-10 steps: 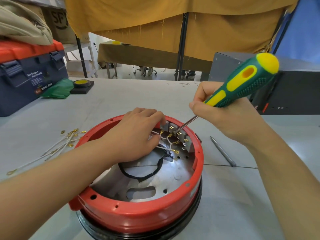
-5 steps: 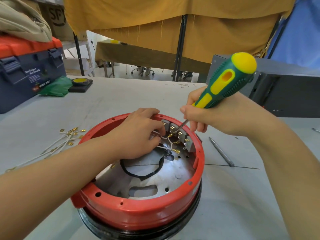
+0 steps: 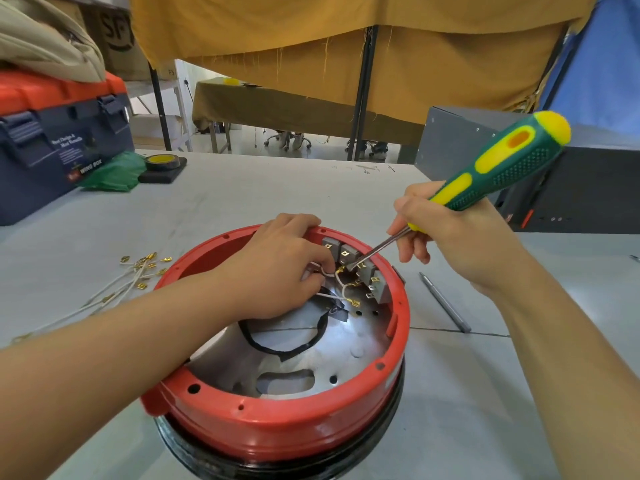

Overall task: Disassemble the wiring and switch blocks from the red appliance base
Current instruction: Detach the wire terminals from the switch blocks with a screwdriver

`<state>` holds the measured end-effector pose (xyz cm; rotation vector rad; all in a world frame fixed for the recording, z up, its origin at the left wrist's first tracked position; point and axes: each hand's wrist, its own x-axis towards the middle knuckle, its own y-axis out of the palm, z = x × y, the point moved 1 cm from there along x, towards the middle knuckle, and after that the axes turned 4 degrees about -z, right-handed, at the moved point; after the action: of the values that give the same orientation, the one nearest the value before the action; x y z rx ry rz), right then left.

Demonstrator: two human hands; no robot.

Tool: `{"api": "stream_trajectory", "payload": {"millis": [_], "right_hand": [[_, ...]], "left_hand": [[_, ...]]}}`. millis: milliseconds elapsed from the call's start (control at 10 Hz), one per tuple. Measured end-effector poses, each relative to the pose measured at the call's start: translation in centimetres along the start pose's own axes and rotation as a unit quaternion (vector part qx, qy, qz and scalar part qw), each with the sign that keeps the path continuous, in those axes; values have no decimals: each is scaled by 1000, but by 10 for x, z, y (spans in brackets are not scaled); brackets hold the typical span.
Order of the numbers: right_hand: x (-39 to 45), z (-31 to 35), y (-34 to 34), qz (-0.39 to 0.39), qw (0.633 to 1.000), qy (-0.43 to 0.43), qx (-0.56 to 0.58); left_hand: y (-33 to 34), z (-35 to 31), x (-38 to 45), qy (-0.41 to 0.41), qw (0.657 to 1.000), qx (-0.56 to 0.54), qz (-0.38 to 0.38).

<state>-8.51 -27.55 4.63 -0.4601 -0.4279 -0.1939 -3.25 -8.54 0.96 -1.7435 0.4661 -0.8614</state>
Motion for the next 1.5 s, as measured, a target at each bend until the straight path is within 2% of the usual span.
{"api": "stream_trajectory", "payload": {"millis": [200, 300, 400, 500, 800, 1500], "right_hand": [[-7, 8, -1, 27, 995, -57, -79], [-8, 12, -6, 70, 989, -72, -104], [-10, 13, -11, 118, 985, -77, -99], [-12, 9, -11, 134, 985, -70, -89], [-11, -2, -2, 23, 998, -35, -49], [-9, -19, 12, -82, 996, -16, 26]], "left_hand": [[0, 0, 0, 2, 1000, 4, 3], [0, 0, 0, 2, 1000, 5, 5], [0, 0, 1, 2, 1000, 6, 4], [0, 1, 0, 2, 1000, 6, 5], [1, 1, 0, 2, 1000, 3, 1], [1, 1, 0, -2, 1000, 12, 6]]}}
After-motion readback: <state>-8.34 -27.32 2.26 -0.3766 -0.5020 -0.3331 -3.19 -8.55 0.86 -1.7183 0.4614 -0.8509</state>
